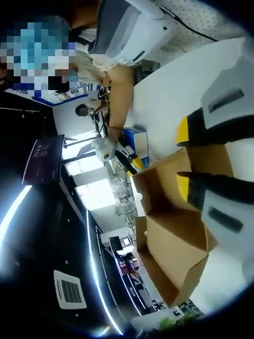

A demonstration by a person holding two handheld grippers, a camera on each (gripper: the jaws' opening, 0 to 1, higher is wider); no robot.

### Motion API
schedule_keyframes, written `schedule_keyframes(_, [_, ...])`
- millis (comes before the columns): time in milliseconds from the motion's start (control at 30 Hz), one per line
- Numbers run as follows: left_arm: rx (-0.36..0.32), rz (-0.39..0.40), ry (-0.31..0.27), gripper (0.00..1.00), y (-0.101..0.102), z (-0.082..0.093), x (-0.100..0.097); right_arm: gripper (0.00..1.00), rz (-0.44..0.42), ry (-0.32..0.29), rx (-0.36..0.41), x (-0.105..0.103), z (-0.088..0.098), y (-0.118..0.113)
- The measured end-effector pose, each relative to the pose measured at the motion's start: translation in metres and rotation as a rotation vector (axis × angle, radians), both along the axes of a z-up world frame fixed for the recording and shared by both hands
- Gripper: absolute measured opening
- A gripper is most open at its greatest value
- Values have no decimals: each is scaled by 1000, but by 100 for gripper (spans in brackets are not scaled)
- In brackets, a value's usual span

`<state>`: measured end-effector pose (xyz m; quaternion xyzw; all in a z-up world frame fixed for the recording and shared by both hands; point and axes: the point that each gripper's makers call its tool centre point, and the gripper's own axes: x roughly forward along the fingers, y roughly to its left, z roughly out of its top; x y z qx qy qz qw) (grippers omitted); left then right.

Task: Operate the shoe box by opening the lid, removing the specified soft item, and placing it in the target area until the item is outside and the box remains undamaged.

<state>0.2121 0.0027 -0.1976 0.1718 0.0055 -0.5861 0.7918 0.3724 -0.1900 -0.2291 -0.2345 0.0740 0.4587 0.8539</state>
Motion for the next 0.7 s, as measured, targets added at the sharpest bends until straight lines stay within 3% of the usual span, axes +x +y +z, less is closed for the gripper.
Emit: schedule_keyframes(700, [55, 22, -14, 19, 16, -1, 3, 19, -30, 27, -10, -17, 1, -2])
